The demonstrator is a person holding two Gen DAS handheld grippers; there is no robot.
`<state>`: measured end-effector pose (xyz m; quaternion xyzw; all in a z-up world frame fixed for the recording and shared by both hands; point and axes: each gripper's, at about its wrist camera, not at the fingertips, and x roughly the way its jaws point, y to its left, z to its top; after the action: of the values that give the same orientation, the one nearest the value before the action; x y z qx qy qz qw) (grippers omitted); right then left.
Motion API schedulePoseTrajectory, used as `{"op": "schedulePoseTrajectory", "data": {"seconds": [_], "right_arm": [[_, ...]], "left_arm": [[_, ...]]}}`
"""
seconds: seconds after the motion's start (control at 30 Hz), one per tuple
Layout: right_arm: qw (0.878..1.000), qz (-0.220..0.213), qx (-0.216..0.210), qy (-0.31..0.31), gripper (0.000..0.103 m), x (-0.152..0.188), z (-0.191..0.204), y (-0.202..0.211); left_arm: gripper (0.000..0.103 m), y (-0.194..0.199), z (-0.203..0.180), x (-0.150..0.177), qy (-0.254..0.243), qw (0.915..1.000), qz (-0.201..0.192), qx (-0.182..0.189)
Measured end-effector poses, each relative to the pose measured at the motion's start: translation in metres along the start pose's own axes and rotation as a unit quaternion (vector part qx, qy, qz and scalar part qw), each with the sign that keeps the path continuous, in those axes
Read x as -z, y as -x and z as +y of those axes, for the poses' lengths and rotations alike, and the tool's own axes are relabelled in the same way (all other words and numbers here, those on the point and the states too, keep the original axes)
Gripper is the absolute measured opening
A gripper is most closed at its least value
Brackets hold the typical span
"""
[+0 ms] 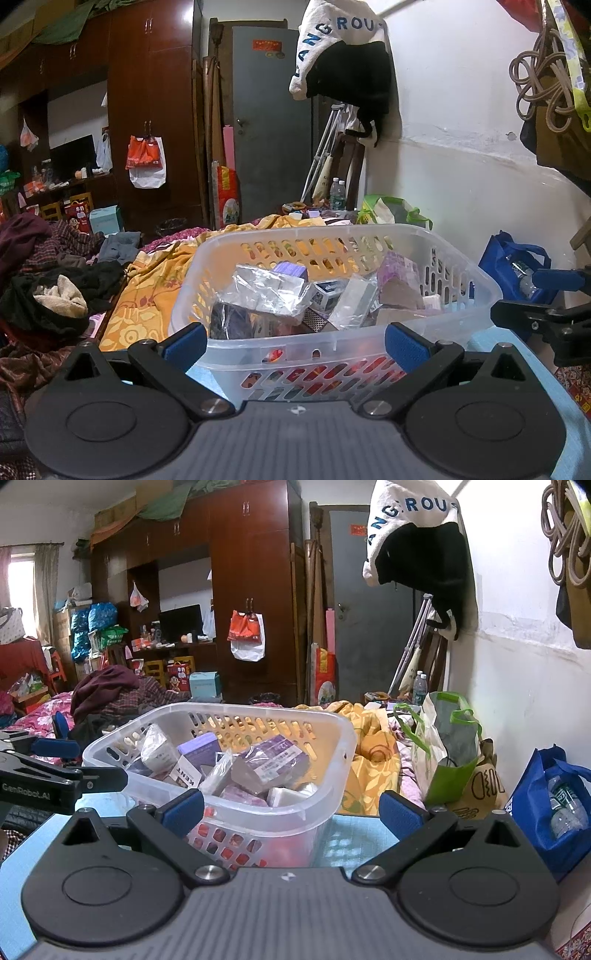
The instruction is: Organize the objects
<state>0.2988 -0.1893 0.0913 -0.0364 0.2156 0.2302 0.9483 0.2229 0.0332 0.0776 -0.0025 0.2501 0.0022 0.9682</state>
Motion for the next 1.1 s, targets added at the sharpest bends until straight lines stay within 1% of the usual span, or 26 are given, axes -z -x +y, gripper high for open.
{"op": "schedulePoseTrajectory", "data": {"seconds": [1.1], "right_arm": [[1.000, 0.000, 0.001, 0.000, 0.103, 0.0010, 0.0003, -0.0001]], "left_arm": [[0.103, 0.0011, -0.0038, 0.0012, 0.003, 1.0000, 0.000, 0.007]]}}
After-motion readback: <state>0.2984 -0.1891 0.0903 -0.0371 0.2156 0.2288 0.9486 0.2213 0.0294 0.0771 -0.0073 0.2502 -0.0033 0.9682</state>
